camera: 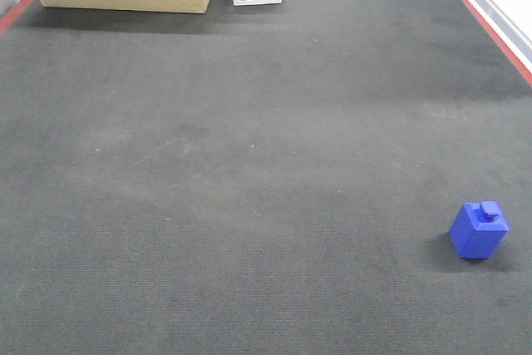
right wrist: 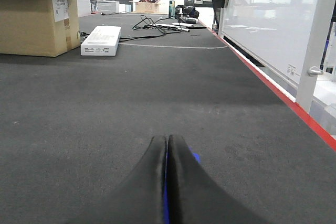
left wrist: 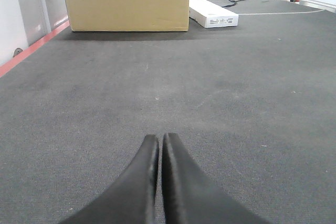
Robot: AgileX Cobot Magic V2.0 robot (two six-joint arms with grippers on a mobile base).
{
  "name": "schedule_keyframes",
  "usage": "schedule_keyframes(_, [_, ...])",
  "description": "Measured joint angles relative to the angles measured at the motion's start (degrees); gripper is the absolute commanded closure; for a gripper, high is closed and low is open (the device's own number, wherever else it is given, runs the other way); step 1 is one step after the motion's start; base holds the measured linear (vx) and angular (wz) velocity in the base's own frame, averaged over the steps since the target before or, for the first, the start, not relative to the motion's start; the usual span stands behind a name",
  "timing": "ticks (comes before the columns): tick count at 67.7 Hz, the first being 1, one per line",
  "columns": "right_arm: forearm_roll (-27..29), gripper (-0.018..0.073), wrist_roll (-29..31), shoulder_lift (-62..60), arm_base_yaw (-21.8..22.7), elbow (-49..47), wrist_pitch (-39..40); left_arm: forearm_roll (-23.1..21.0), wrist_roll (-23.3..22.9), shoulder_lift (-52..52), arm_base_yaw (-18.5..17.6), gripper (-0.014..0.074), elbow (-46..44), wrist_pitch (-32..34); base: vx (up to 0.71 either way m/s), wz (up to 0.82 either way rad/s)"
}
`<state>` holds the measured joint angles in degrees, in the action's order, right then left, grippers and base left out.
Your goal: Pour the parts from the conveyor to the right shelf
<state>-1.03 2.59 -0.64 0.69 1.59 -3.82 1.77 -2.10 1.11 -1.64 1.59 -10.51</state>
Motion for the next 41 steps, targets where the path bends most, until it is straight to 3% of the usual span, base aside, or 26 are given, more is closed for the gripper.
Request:
schedule_keyframes(20, [0.0, 0.0568, 0.0, 0.0, 0.0, 0.0, 0.25, 0.0, 0.0, 0.0, 0.0, 0.0603, 0.0, 0.0, 0.0, 0.0])
schedule_keyframes(41, [-0.37, 0.0568, 0.0, 0.0, 0.0, 0.0, 6.32, 0.0, 0.0, 0.0, 0.0, 0.0603, 0.0, 0.0, 0.0, 0.0])
